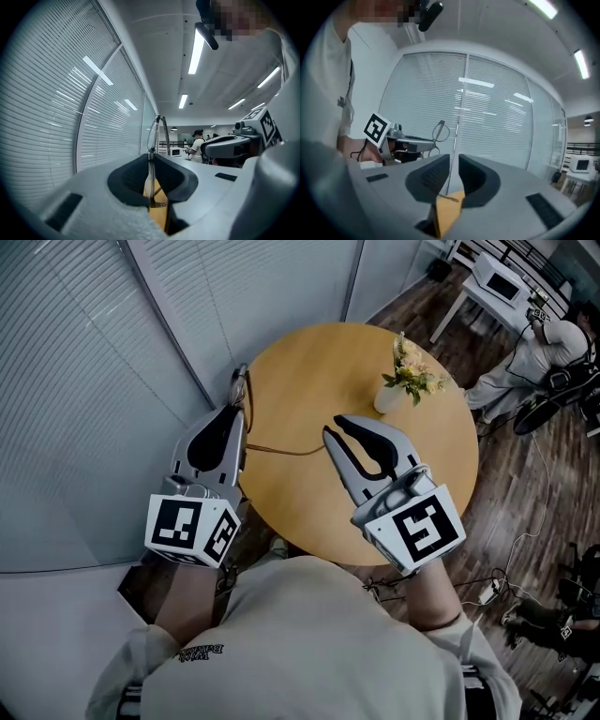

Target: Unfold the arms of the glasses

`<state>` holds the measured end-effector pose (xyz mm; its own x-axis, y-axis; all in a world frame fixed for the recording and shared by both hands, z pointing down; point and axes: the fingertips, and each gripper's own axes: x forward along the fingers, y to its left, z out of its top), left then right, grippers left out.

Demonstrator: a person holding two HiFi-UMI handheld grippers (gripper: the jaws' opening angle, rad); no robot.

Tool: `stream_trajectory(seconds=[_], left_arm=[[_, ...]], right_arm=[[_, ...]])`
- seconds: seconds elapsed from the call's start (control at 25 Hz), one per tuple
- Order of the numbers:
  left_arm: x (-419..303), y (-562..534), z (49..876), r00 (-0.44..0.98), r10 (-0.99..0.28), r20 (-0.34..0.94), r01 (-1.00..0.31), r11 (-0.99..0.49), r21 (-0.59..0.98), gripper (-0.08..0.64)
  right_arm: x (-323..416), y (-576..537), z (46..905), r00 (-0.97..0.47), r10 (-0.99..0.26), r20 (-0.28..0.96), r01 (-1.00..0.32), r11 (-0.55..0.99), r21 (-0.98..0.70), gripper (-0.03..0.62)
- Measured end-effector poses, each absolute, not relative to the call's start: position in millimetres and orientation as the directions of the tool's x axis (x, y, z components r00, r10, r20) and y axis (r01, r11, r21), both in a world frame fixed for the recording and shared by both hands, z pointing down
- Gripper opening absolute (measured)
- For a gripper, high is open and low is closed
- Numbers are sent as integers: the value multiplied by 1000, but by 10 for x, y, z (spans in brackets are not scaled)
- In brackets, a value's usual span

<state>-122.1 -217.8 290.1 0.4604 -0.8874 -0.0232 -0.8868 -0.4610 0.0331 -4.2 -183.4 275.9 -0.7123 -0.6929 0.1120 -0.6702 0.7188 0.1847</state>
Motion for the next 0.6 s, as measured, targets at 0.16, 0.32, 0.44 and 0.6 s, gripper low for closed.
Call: stream_trajectory(seconds=[0.16, 0.32, 0.44, 0.6], left_arm=[[-1120, -2104, 2842, 479, -877, -35, -877, -480, 26, 51], [-987, -2007, 2773, 503, -863, -42, -864, -504, 6, 51], [-909, -1943, 2752, 520, -853, -44, -854, -520, -4, 51], [-852, -1908, 2772, 545, -838, -32, -838, -545, -5, 51]], right_arm=[[-347, -1691, 2702, -788, -591, 175, -557, 804, 209, 43], [-558, -1603, 2781, -823, -498, 272, -449, 865, 226, 66], [-663, -1572, 2883, -837, -439, 326, -377, 895, 237, 84], [-756, -1593, 3044, -838, -390, 382, -323, 918, 229, 84]])
